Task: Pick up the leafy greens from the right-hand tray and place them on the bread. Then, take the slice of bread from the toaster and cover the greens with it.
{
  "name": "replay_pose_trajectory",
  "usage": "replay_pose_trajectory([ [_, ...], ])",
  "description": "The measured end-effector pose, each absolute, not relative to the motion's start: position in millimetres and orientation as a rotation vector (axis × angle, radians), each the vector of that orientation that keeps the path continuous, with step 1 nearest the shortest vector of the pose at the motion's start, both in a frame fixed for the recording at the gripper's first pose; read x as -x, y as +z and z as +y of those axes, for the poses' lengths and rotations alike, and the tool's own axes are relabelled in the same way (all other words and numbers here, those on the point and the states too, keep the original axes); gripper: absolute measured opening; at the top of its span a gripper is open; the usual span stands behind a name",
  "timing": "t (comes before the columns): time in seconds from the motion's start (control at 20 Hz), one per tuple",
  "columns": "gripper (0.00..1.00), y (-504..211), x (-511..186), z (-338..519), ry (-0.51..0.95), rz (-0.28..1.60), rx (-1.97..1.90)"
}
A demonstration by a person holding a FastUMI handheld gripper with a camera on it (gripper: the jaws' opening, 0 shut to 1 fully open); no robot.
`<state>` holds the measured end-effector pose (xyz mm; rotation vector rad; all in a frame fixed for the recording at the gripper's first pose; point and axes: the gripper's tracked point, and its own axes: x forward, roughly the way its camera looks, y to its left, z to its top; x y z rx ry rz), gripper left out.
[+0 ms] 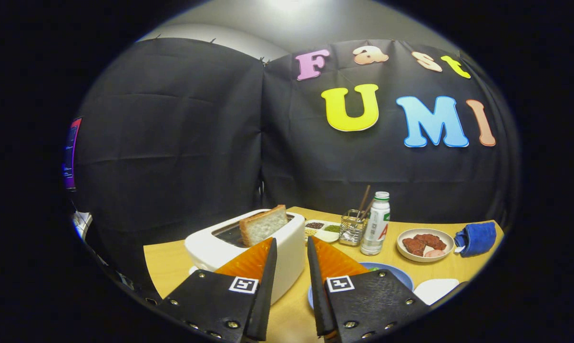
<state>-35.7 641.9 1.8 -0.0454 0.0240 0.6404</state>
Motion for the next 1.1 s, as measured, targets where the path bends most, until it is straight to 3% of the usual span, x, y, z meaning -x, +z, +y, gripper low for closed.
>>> replay_pose_trajectory([
  [0.25,0.38,-2,38,685,0.681,0.038,0.061],
  [0.85,0.38,-7,0,706,0.498,0.043,0.060],
  [0.9,0.34,-6,-1,704,0.477,0.046,0.060],
  [0.95,0.19,-5,0,705,0.482,0.050,0.060],
  [1.1,0.08,-4,1,704,0.493,0.046,0.072],
])
